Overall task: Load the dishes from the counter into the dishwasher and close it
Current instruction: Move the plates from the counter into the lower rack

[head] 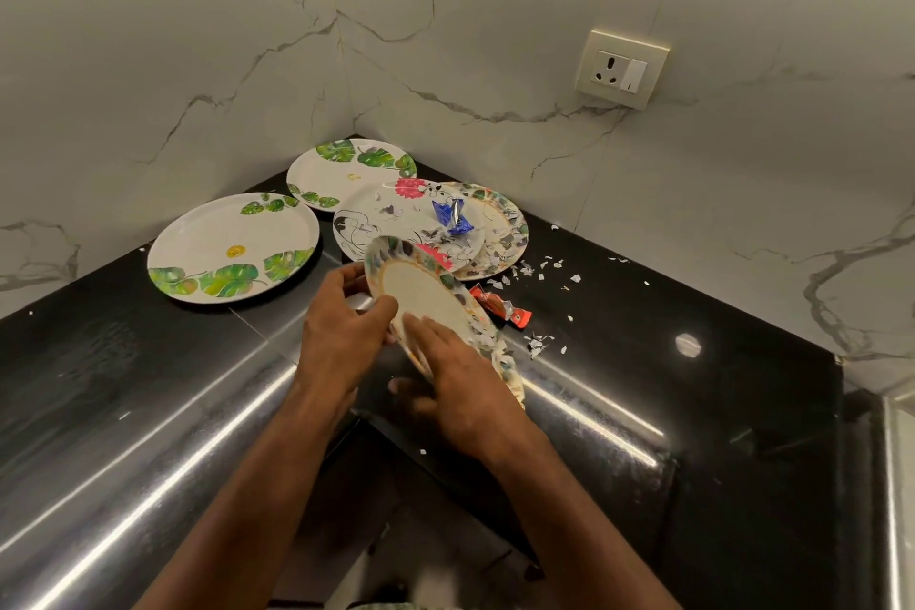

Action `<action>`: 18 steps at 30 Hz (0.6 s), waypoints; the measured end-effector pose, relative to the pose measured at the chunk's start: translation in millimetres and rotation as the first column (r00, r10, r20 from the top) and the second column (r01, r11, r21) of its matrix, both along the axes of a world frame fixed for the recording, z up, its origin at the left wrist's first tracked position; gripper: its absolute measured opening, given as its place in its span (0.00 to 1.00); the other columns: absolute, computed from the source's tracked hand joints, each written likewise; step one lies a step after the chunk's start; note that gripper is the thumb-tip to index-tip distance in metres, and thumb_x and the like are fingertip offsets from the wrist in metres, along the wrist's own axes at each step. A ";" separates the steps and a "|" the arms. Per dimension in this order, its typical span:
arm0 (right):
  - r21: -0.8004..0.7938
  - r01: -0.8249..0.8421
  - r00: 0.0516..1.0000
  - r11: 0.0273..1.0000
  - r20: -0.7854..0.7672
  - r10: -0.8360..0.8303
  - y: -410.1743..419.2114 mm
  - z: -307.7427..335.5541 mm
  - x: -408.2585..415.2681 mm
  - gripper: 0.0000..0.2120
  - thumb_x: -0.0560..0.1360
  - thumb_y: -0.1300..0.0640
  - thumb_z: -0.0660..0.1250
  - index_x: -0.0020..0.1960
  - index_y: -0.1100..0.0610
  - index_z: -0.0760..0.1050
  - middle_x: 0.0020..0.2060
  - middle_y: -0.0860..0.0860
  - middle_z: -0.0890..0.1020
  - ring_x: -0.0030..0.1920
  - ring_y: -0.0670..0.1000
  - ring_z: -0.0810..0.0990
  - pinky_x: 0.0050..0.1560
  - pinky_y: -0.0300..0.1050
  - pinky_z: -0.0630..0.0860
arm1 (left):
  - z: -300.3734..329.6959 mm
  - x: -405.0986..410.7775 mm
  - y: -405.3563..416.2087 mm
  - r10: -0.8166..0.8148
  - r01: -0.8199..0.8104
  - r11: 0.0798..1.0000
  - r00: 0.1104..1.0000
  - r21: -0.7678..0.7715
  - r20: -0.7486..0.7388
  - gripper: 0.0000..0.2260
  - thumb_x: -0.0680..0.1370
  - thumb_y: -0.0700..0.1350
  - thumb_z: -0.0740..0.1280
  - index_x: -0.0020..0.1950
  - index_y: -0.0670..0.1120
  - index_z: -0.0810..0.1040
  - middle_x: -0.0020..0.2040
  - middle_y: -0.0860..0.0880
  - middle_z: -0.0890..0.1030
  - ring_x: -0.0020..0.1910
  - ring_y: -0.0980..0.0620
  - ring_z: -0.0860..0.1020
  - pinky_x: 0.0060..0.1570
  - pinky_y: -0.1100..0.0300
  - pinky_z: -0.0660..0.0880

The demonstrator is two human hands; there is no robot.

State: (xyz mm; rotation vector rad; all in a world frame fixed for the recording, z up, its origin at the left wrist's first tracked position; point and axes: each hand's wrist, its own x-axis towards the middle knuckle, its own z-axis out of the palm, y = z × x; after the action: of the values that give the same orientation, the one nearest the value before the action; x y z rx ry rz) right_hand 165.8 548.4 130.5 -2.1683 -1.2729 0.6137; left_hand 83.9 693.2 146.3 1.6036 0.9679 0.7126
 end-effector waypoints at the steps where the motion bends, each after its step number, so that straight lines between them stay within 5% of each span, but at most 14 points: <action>1: 0.044 0.034 0.999 0.998 -0.040 -0.032 -1.2 -0.8 2.3 0.36 0.82 0.53 0.68 0.84 0.42 0.53 0.84 0.49 0.58 0.80 0.55 0.64 0.79 0.57 0.64 | 6.5 4.9 -3.7 -0.028 0.028 0.999 0.999 0.016 0.021 0.25 0.76 0.42 0.75 0.72 0.50 0.74 0.59 0.56 0.82 0.47 0.55 0.85 0.41 0.53 0.85; 4: 0.206 0.150 0.979 0.967 -0.168 -0.116 -3.3 -2.1 7.8 0.31 0.83 0.64 0.62 0.83 0.47 0.61 0.80 0.55 0.68 0.68 0.52 0.76 0.73 0.53 0.69 | 21.3 19.1 -15.2 -0.126 0.121 0.991 0.990 0.061 0.071 0.24 0.78 0.44 0.75 0.72 0.50 0.73 0.57 0.58 0.81 0.46 0.55 0.86 0.37 0.61 0.83; 9: 0.435 0.384 0.921 0.814 -0.236 -0.309 -12.8 6.5 13.9 0.23 0.82 0.60 0.64 0.75 0.45 0.73 0.56 0.53 0.84 0.42 0.41 0.78 0.42 0.38 0.77 | 33.5 35.3 -32.2 -0.272 0.268 0.962 0.939 0.047 0.211 0.24 0.80 0.54 0.72 0.74 0.50 0.73 0.64 0.55 0.80 0.51 0.52 0.87 0.42 0.61 0.83; 11: 0.501 0.504 0.862 0.704 -0.352 -0.366 -16.8 12.1 17.4 0.13 0.82 0.57 0.68 0.65 0.46 0.80 0.46 0.52 0.84 0.38 0.47 0.81 0.36 0.40 0.79 | 32.4 39.0 -35.9 -0.296 0.288 0.955 0.936 0.067 0.190 0.24 0.80 0.55 0.71 0.73 0.50 0.74 0.66 0.52 0.79 0.53 0.50 0.86 0.44 0.59 0.84; 13: 0.535 0.583 0.810 0.611 -0.442 -0.386 -21.8 19.6 19.7 0.08 0.82 0.54 0.69 0.58 0.44 0.78 0.42 0.45 0.83 0.40 0.43 0.83 0.38 0.37 0.82 | 28.6 40.9 -37.9 -0.302 0.294 0.953 0.938 0.075 0.170 0.22 0.81 0.55 0.71 0.72 0.50 0.74 0.65 0.51 0.79 0.54 0.49 0.85 0.45 0.56 0.85; 15: 0.532 0.643 0.763 0.551 -0.506 -0.402 -25.8 26.1 22.2 0.10 0.82 0.55 0.70 0.63 0.50 0.80 0.48 0.43 0.84 0.48 0.44 0.85 0.48 0.35 0.84 | 25.0 39.8 -39.0 -0.311 0.303 0.950 0.937 0.073 0.159 0.20 0.81 0.55 0.70 0.71 0.50 0.75 0.63 0.51 0.80 0.54 0.50 0.85 0.45 0.57 0.85; 18: 0.510 0.710 0.700 0.486 -0.585 -0.409 -30.1 34.9 25.0 0.14 0.82 0.56 0.70 0.67 0.53 0.78 0.58 0.50 0.85 0.58 0.54 0.84 0.59 0.52 0.84 | 21.2 35.5 -39.6 -0.336 0.327 0.941 0.931 0.083 0.140 0.19 0.80 0.57 0.70 0.69 0.52 0.76 0.61 0.54 0.81 0.55 0.52 0.84 0.46 0.57 0.84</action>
State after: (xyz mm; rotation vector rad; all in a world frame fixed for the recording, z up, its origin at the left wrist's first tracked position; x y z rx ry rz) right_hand 190.8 518.3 165.4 -1.5217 -0.3595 0.1740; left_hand 119.4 653.6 167.5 1.6844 0.5495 0.6206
